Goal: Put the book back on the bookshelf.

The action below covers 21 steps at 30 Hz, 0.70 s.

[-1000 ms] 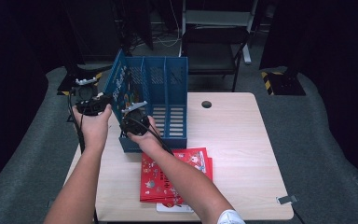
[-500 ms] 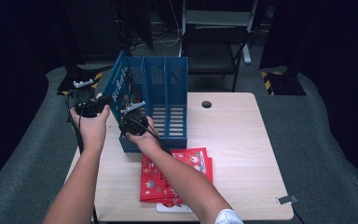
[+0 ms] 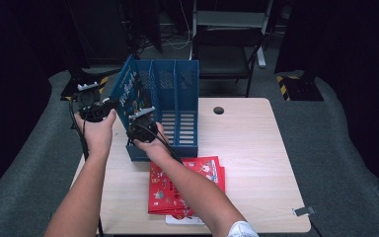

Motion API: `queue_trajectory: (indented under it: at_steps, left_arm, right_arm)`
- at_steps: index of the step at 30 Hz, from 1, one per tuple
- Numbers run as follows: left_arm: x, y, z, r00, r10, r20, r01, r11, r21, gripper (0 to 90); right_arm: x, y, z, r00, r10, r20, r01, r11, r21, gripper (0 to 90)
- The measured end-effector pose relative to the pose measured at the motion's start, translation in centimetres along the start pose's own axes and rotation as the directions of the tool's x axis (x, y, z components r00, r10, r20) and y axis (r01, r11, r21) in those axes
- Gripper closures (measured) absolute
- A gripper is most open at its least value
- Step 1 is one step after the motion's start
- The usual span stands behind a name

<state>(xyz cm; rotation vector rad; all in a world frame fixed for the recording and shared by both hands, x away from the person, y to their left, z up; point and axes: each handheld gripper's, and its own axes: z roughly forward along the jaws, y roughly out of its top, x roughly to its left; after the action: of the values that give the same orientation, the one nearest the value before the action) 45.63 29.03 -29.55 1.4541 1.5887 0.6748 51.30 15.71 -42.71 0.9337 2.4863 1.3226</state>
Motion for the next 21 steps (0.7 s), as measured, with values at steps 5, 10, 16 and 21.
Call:
queue_trajectory:
  at_steps: [5, 10, 16, 21]
  left_arm:
    - [0.08, 0.02, 0.02, 1.0000, 0.000, 0.005, 0.000, 1.0000, -0.003, 80.4]
    - [0.15, 0.02, 0.07, 1.0000, 0.001, 0.009, -0.001, 1.0000, -0.005, 80.2]
    - [0.39, -0.04, -0.03, 0.9996, -0.018, 0.022, 0.018, 0.9998, 0.002, 77.3]
    - [0.83, -0.35, -0.03, 0.9993, -0.028, 0.027, 0.028, 0.9996, -0.005, 71.0]
  right_arm:
    - [-0.12, 0.01, 0.04, 1.0000, -0.005, 0.001, 0.005, 1.000, -0.007, 67.3]
    - [-0.16, 0.06, 0.07, 1.0000, -0.007, 0.001, 0.007, 1.000, -0.006, 67.3]
    - [-0.11, -0.08, 0.17, 1.0000, 0.004, 0.004, -0.003, 1.000, -0.015, 65.5]
    - [0.14, -0.44, 0.21, 0.9999, 0.012, -0.009, -0.013, 1.000, -0.019, 60.2]
